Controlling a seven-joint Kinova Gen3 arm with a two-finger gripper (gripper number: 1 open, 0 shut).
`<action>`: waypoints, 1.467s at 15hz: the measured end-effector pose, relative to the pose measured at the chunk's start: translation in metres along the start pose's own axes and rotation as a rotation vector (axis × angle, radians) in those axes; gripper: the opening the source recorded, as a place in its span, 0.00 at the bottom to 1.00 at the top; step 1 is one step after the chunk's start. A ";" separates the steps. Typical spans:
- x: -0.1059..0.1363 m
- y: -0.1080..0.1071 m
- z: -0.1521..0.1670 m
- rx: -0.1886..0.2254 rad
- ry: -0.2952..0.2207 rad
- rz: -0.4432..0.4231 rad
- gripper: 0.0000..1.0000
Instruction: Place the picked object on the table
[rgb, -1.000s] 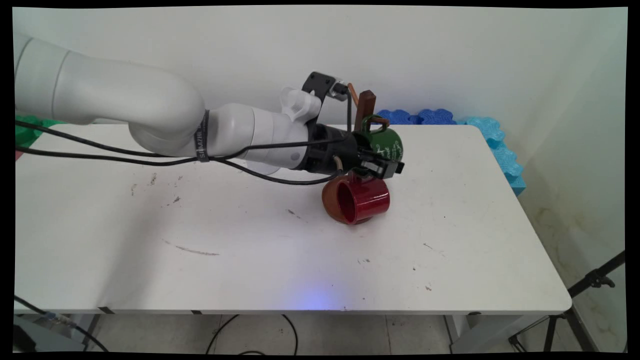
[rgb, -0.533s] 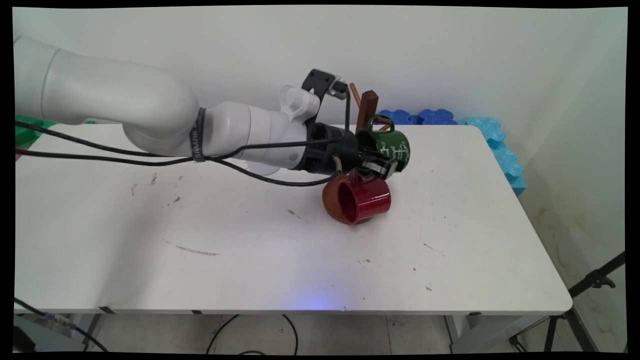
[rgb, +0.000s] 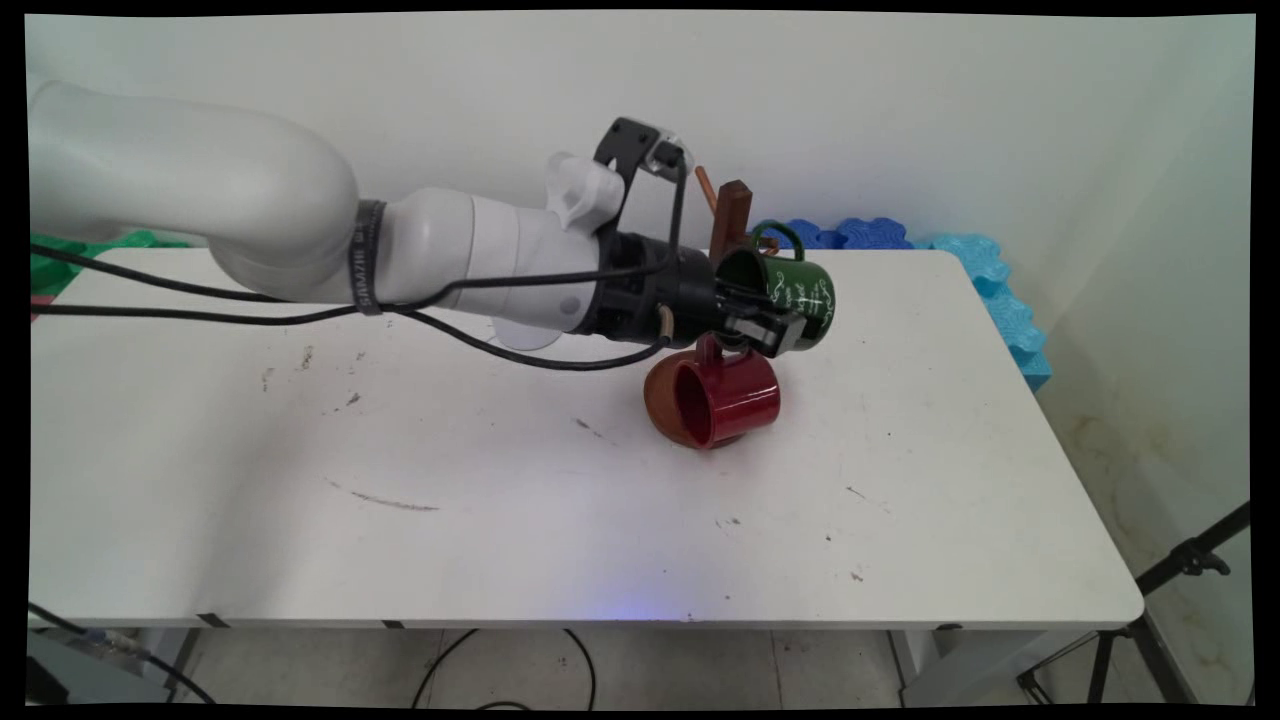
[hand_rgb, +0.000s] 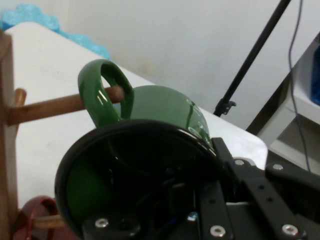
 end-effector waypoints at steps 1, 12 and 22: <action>0.001 0.001 -0.003 -0.008 0.004 0.004 0.00; -0.001 0.008 -0.034 -0.107 -0.028 0.106 0.00; 0.010 -0.046 -0.116 -0.056 -0.268 0.229 0.00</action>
